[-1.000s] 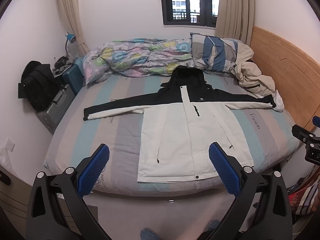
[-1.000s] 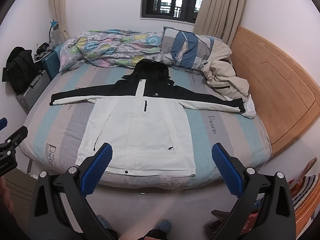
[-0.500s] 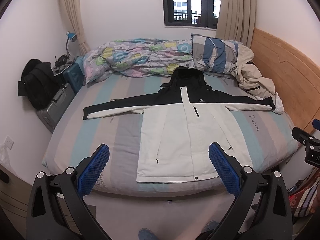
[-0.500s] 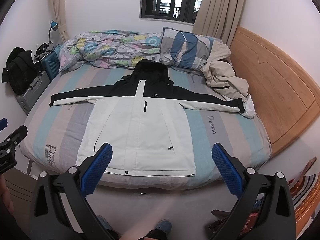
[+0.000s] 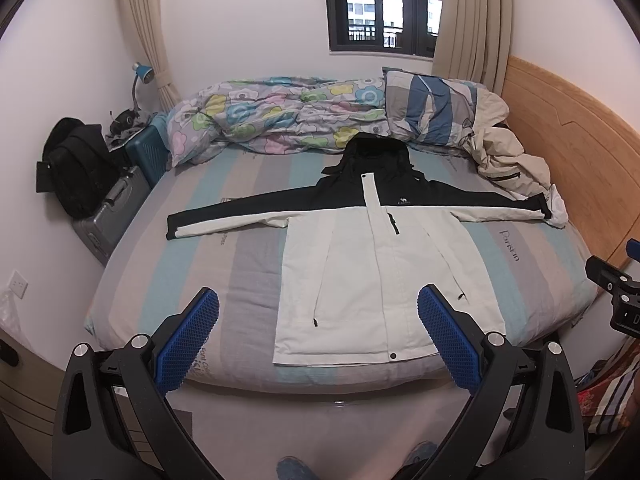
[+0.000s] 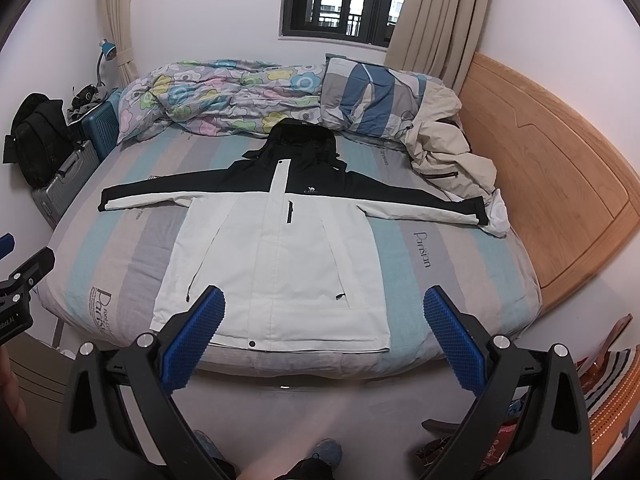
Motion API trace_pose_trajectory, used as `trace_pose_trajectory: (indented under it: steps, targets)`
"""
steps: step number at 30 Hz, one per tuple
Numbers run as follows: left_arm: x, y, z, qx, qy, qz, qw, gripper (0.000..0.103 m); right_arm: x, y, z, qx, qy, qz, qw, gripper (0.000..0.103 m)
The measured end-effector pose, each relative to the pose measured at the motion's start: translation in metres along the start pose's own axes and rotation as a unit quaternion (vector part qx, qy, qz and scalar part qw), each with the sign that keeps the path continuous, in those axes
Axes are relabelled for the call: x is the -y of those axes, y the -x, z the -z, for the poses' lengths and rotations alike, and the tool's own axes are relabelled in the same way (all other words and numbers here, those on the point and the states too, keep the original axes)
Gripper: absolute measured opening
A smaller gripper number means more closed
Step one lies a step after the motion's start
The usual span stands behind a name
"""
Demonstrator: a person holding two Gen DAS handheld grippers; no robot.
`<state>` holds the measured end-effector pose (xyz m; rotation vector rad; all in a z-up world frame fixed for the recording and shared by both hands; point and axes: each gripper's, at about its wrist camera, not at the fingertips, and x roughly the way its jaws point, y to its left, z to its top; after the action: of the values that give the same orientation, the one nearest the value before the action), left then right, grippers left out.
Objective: Fold large clothes
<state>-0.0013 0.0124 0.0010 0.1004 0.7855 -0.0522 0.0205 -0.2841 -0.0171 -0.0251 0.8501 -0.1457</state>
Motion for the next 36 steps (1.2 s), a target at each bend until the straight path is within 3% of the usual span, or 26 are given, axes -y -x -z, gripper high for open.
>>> trace_pose_trajectory:
  steps: [13,21,32,36]
  targets:
    - [-0.008,-0.008,-0.004,0.000,-0.001,0.001,1.0000,0.097,-0.003,-0.003,0.000,-0.003,-0.005,0.002,1.000,0.096]
    - [-0.035,-0.029,-0.024,0.004,-0.009,0.010,0.9999,0.097,-0.029,-0.019,-0.013,-0.003,-0.014,-0.001,1.000,0.096]
    - [-0.067,-0.106,-0.068,-0.008,-0.024,0.034,0.9991,0.097,-0.069,-0.066,-0.046,-0.011,-0.015,0.025,0.999,0.096]
    - [-0.065,-0.141,-0.087,-0.014,-0.018,0.033,0.9992,0.097,-0.070,-0.102,-0.067,-0.026,-0.013,0.011,1.000,0.096]
